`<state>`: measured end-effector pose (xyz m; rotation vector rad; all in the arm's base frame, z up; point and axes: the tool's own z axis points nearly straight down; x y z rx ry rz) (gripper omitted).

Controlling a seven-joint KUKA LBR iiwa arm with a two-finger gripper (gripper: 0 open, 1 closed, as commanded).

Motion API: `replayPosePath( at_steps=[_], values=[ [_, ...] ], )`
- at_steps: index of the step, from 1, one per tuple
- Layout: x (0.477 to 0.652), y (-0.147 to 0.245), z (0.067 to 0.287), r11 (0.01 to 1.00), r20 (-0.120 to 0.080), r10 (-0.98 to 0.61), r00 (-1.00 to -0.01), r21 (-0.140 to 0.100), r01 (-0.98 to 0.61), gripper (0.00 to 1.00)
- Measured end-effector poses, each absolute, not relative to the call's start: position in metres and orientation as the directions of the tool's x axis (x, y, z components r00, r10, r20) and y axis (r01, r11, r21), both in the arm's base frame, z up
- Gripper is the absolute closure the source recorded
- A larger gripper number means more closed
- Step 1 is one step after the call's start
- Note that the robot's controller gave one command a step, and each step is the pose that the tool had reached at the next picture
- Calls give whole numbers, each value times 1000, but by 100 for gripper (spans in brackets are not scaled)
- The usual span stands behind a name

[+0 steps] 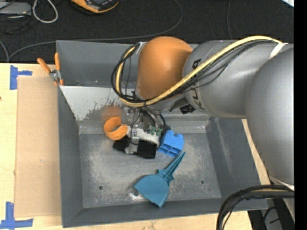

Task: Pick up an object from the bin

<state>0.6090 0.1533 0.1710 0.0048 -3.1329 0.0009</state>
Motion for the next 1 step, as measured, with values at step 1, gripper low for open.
replayPosePath(
  at_steps=[1],
  values=[
    [611, 152, 175, 1000, 1, 2, -1000, 0, 2, 0]
  ],
)
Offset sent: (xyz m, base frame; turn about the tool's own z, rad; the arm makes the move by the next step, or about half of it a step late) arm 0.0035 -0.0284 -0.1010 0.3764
